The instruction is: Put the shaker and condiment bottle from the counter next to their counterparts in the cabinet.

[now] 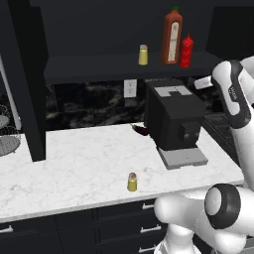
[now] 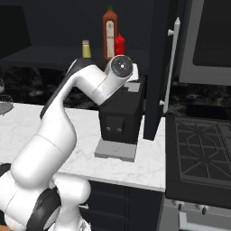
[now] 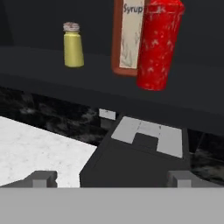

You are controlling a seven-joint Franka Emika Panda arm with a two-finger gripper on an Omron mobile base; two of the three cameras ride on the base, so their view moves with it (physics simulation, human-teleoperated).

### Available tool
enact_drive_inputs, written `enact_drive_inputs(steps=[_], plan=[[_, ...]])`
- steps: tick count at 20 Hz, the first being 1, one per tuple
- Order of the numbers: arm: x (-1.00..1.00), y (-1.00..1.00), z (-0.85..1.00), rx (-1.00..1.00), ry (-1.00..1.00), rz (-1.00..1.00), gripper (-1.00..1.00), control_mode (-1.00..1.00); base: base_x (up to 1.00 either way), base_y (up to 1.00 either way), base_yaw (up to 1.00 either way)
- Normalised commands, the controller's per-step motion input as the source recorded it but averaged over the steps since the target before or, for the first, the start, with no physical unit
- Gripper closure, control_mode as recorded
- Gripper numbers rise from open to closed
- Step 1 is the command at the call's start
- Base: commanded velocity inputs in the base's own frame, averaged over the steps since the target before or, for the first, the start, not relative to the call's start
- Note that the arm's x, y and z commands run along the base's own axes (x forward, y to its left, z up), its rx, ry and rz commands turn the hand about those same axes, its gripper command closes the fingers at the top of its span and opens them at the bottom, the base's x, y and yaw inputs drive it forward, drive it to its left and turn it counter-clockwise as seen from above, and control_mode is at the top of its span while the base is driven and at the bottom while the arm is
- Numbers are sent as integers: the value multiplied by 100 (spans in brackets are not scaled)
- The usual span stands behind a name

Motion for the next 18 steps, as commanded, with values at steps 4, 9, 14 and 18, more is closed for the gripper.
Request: enact_drive_inputs(steps=[4, 9, 14, 18], plan=[[-37, 66, -55, 0, 0, 24, -100, -100, 0, 0, 0], [-13, 76, -49, 0, 0, 31, -100, -100, 0, 0, 0], [-10, 62, -52, -1, 0, 31, -100, -100, 0, 0, 0], [-45, 5, -56, 8, 0, 18, -100, -100, 0, 0, 0]])
